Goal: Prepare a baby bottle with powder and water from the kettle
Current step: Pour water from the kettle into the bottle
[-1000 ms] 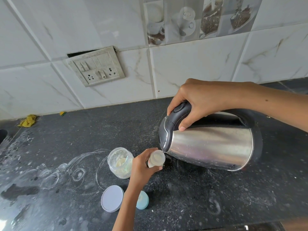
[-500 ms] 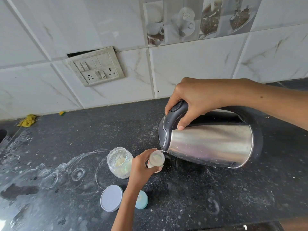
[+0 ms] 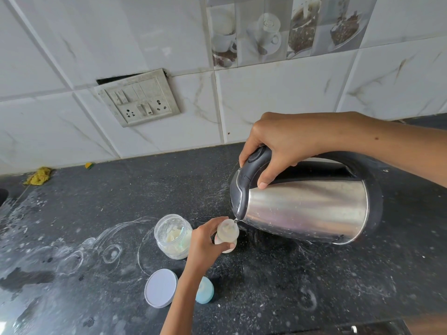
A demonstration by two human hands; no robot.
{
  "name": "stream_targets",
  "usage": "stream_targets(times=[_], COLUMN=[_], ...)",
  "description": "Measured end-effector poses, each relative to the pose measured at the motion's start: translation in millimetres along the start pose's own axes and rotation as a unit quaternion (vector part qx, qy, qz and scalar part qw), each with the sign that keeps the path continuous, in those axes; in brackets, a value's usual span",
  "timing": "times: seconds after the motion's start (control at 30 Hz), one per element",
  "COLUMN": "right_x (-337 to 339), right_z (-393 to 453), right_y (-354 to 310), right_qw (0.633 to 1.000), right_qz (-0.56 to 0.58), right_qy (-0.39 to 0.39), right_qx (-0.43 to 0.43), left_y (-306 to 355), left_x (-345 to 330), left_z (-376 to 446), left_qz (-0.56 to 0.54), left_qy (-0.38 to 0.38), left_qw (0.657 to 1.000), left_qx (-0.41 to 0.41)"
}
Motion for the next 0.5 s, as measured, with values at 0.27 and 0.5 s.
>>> stream_targets(times=[0.27, 0.5], right_x=[0.1, 1.3], right_z=[0.3, 1.1], right_y=[-2.5, -2.8], right_qw=[1.000, 1.000], right_qz=[0.004, 0.002], right_qy=[-0.010, -0.008], right_qx=[0.004, 0.000], left_y=[0.6, -1.5], left_x=[-1.2, -1.4], left_z=[0.3, 0.3], left_qz=[0.003, -0.003], left_qy=[-0.006, -0.006], left_qw=[1.000, 1.000], left_qx=[-0.001, -0.005])
Point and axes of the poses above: each hand's wrist, its own z-axis towards the middle knuckle, its own x-axis out of the back of the hand, y = z × x, the point moved 9 cm from there along z, towards the middle knuckle, and after that the axes turned 4 degrees about -y, right-handed, at the moved point
